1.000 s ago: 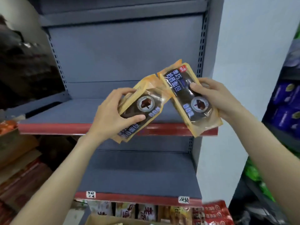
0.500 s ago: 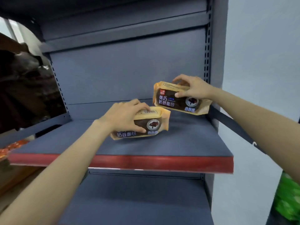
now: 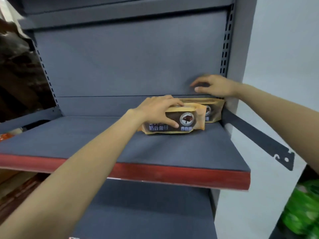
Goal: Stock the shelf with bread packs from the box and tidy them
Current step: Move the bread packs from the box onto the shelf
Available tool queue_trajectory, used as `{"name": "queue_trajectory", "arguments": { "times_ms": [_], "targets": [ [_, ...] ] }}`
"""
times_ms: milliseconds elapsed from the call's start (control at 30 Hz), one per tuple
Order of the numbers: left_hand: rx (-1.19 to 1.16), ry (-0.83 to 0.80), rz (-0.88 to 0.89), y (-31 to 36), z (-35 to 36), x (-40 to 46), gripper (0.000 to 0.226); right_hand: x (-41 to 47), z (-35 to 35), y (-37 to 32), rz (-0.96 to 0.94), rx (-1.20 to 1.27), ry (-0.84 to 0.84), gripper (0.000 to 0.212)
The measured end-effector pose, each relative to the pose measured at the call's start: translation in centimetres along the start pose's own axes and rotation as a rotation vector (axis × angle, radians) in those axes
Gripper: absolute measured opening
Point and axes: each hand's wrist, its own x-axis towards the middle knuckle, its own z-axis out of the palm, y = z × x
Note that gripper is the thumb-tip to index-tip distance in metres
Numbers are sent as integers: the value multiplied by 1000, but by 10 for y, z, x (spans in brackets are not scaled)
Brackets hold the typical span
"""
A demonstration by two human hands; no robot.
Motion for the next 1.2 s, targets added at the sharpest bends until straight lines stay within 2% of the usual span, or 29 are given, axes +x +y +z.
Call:
{"name": "queue_trajectory", "arguments": {
  "times_ms": [67, 200, 300, 500, 600, 700, 833, 933, 1067, 1133, 1200],
  "targets": [
    [-41, 40, 18, 11, 5, 20, 70, -12, -14, -5, -4, 0, -57, 32],
    [13, 61, 28, 36, 21, 49, 72, -35, -15, -9, 25, -231, -208, 34],
    [-54, 57, -35, 37, 25, 47, 71, -48, 0, -5, 70, -334, -211, 40],
    [-307, 126, -207, -10, 30, 12, 47, -55, 12, -6, 106, -316, -142, 42],
    [-338, 115, -259, -10, 32, 2, 47, -58, 15, -9, 140, -361, -127, 43],
    [-302, 216, -349, 7, 21, -11, 46, -74, 20, -29, 96, -379, 52, 41],
    [-332, 422, -388, 42, 4, -61, 27, -120, 44, -82, 6, -171, 428, 29],
    [-380, 529, -378, 69, 1, -108, 16, -155, 67, -120, 31, -8, 643, 24],
    [-374, 750, -273, 94, 11, -173, 22, -197, 96, -175, 91, 195, 795, 20],
    [-304, 835, -205, 99, 27, -208, 25, -219, 118, -204, 107, 264, 802, 18],
    [-322, 852, -165, 100, 50, -246, 26, -243, 147, -230, 135, 276, 739, 18]
  ]
}}
